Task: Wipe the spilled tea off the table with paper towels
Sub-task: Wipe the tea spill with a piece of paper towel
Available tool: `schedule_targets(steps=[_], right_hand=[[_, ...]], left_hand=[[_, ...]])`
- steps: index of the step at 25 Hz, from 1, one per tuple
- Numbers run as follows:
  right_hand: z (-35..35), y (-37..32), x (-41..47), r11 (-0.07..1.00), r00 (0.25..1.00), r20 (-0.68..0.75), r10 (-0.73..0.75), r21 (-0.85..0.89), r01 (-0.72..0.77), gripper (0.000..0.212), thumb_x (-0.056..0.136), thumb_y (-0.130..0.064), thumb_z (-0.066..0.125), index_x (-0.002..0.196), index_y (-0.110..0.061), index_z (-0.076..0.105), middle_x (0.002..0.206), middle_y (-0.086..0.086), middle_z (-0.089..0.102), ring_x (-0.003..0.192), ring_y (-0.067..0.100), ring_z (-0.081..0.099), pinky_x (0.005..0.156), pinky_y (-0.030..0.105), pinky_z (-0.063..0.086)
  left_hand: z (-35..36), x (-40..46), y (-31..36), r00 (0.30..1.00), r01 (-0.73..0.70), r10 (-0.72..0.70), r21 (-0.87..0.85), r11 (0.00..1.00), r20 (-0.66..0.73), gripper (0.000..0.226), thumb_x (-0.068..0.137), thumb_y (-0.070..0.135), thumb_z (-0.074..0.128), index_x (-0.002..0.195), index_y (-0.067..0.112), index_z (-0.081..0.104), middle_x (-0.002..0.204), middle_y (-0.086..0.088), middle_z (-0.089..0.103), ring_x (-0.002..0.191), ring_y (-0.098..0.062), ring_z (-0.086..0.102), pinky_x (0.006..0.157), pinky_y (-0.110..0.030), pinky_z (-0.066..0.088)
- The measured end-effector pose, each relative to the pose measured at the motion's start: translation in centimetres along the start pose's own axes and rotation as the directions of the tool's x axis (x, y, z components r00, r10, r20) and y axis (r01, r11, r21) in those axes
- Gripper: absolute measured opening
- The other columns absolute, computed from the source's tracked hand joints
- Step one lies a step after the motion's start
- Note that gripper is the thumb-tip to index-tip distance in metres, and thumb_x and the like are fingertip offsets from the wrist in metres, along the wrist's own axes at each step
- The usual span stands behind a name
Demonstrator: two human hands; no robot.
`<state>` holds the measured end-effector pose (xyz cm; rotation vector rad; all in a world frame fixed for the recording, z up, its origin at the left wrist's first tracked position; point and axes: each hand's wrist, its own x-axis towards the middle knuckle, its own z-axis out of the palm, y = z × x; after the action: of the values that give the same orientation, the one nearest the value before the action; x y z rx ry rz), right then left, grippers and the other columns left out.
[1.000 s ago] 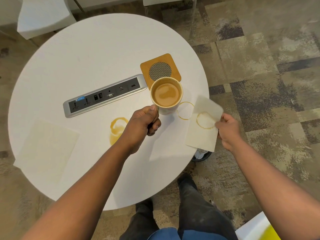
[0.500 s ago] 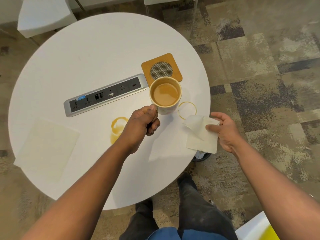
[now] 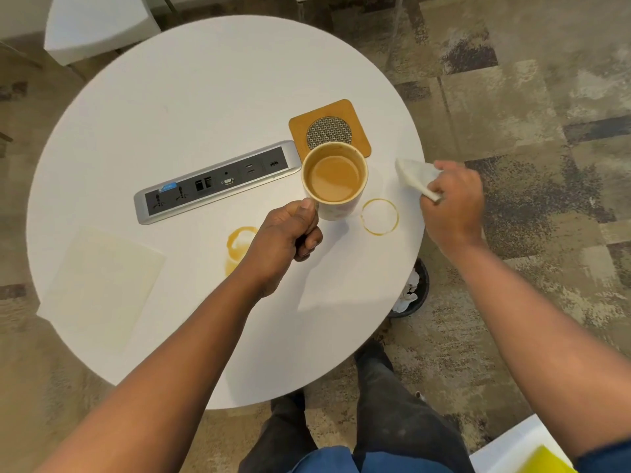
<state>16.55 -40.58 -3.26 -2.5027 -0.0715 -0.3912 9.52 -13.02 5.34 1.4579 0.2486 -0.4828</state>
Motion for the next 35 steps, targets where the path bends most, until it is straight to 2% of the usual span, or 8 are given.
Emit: schedule_targets(steps=[4, 7, 10, 13, 17, 22, 31, 35], right_hand=[[3.2, 0.2, -0.8, 0.990, 0.922, 0.387, -0.017, -0.122, 0.070, 0.018, 0.076, 0.004, 0.067, 0.084, -0.005, 0.054, 0.114, 0.019, 0.063, 0.105, 0.042, 0.052, 0.077, 0.043, 0.044], [4.5, 0.4, -1.2, 0.989, 0.876, 0.475, 0.086, -0.148, -0.017, 0.022, 0.079, -0.006, 0.064, 0.088, -0.014, 0.045, 0.092, 0.009, 0.051, 0.104, 0.036, 0.048, 0.067, 0.037, 0.037], [5.1, 0.8, -1.2, 0.988, 0.862, 0.503, 0.058, -0.153, 0.023, 0.038, 0.085, -0.006, 0.054, 0.123, -0.009, 0.051, 0.125, 0.017, 0.054, 0.122, 0.042, 0.043, 0.086, 0.050, 0.043], [5.9, 0.9, -1.0, 0.948, 0.780, 0.623, 0.054, -0.278, 0.157, 0.057, 0.093, -0.016, 0.049, 0.149, -0.017, 0.035, 0.160, 0.007, 0.029, 0.144, 0.035, 0.023, 0.098, 0.056, 0.038], [6.9, 0.7, -1.2, 0.945, 0.677, 0.736, -0.013, -0.213, 0.250, 0.064, 0.095, -0.018, 0.040, 0.156, -0.014, 0.020, 0.167, 0.006, 0.011, 0.153, 0.030, 0.003, 0.117, 0.054, 0.020], [7.0, 0.3, -2.6, 0.962, 0.569, 0.799, -0.194, 0.041, 0.270, 0.067, 0.093, -0.006, 0.042, 0.156, -0.012, 0.020, 0.166, 0.005, 0.007, 0.153, 0.027, -0.004, 0.123, 0.044, 0.005], [4.4, 0.8, -4.2, 0.983, 0.533, 0.826, -0.182, 0.172, 0.069, 0.069, 0.086, 0.013, 0.041, 0.150, -0.013, 0.037, 0.162, 0.002, 0.022, 0.152, 0.019, 0.004, 0.122, 0.034, 0.001], [3.5, 0.4, -5.2, 0.907, 0.537, 0.844, -0.021, 0.242, -0.346, 0.058, 0.093, 0.010, 0.038, 0.139, -0.020, 0.055, 0.157, -0.003, 0.035, 0.149, 0.012, 0.019, 0.122, 0.031, 0.011]], left_hand=[[-0.1, 0.2, 0.1, 1.000, 0.001, -0.001, 0.001, 1.000, -0.005, 0.042, 0.102, 0.043, 0.045, 0.061, 0.031, 0.049, 0.058, 0.003, 0.045, 0.057, -0.015, 0.033, 0.052, -0.022, 0.032], [-0.2, 0.4, 0.1, 1.000, -0.002, 0.002, -0.001, 1.000, -0.005, 0.042, 0.102, 0.043, 0.045, 0.061, 0.030, 0.048, 0.057, 0.003, 0.045, 0.057, -0.015, 0.032, 0.052, -0.022, 0.032], [-0.4, 0.5, 0.0, 1.000, -0.002, 0.002, 0.007, 1.000, -0.001, 0.042, 0.101, 0.043, 0.045, 0.061, 0.031, 0.047, 0.058, 0.003, 0.045, 0.057, -0.016, 0.031, 0.052, -0.021, 0.032], [-0.4, 0.4, -0.2, 1.000, 0.000, 0.000, 0.006, 1.000, 0.002, 0.042, 0.102, 0.043, 0.045, 0.062, 0.029, 0.047, 0.058, 0.002, 0.045, 0.057, -0.015, 0.031, 0.051, -0.021, 0.032], [-0.4, 0.4, -0.4, 1.000, 0.002, -0.002, 0.000, 1.000, 0.004, 0.042, 0.101, 0.042, 0.044, 0.061, 0.030, 0.047, 0.058, 0.001, 0.045, 0.057, -0.016, 0.031, 0.051, -0.022, 0.032], [-0.3, 0.3, -0.4, 1.000, 0.000, 0.000, -0.004, 1.000, 0.008, 0.042, 0.102, 0.043, 0.044, 0.062, 0.029, 0.047, 0.057, 0.002, 0.045, 0.056, -0.016, 0.031, 0.051, -0.021, 0.033], [-0.3, 0.0, -0.6, 1.000, -0.014, 0.014, -0.007, 1.000, 0.015, 0.043, 0.101, 0.044, 0.045, 0.061, 0.031, 0.048, 0.057, 0.004, 0.045, 0.056, -0.015, 0.032, 0.051, -0.021, 0.033], [-0.2, -0.3, -0.6, 1.000, -0.010, 0.010, -0.005, 1.000, 0.022, 0.043, 0.102, 0.043, 0.045, 0.061, 0.030, 0.047, 0.057, 0.002, 0.045, 0.055, -0.014, 0.032, 0.051, -0.020, 0.033]])
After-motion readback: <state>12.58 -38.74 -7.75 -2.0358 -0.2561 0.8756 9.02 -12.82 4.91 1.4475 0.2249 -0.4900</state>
